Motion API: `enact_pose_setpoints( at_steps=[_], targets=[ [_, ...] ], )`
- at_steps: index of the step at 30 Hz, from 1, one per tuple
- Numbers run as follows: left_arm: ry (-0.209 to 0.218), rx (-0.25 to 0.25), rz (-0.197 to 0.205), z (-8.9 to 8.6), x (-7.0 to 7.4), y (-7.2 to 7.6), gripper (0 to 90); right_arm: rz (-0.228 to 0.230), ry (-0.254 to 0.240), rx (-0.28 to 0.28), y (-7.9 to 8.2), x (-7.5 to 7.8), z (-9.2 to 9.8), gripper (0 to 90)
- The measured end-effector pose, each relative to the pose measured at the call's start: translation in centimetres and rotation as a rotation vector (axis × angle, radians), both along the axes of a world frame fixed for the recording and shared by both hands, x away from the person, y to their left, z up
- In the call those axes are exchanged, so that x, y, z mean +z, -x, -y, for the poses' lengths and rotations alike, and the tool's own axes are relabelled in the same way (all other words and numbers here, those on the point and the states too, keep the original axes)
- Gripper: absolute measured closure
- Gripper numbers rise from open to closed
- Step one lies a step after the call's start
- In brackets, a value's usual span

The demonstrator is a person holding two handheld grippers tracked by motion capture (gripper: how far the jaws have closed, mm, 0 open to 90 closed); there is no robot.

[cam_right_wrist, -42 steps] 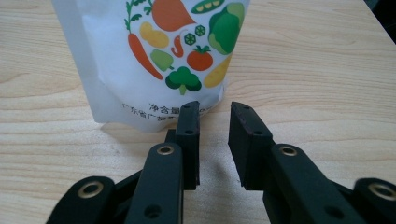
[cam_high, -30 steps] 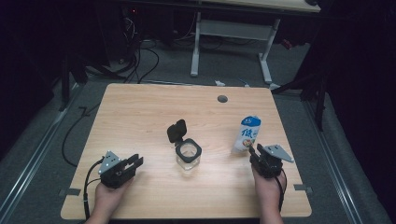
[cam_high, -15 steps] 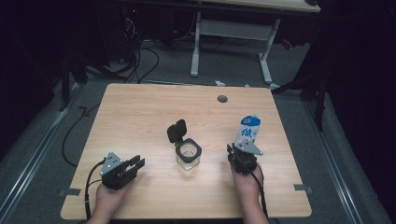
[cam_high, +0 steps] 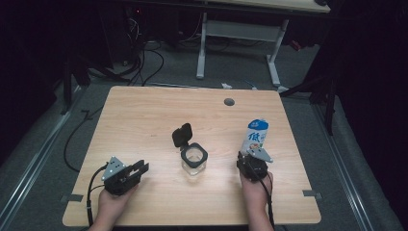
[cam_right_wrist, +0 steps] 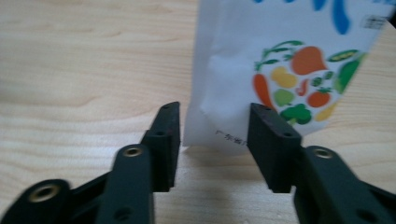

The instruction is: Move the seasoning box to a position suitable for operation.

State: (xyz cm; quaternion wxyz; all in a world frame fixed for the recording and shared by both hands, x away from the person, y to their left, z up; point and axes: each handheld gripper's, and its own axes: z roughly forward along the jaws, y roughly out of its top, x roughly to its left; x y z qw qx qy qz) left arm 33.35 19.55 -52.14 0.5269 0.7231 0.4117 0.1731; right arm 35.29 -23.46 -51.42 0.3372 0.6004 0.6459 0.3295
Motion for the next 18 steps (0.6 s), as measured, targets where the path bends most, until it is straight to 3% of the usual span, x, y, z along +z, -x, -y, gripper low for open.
enact_pose_setpoints(
  at_steps=[4,11,16,18],
  targets=[
    [0.000,0.000,0.000,0.1,0.1,0.0,70.7,-0.002,0.008,-0.037,-0.2,0.0,-0.2,35.5],
    [0.004,0.002,0.001,0.0,0.0,0.0,70.8,-0.043,-0.031,-0.103,-0.9,-0.5,0.3,16.0],
    [0.005,0.005,0.001,-0.2,0.1,0.0,70.9,-0.050,-0.062,-0.120,-1.8,-0.7,0.9,9.4],
    [0.005,0.007,0.000,-0.2,0.1,0.0,70.9,-0.080,-0.043,-0.138,-2.2,-0.9,1.0,7.2]
  ],
)
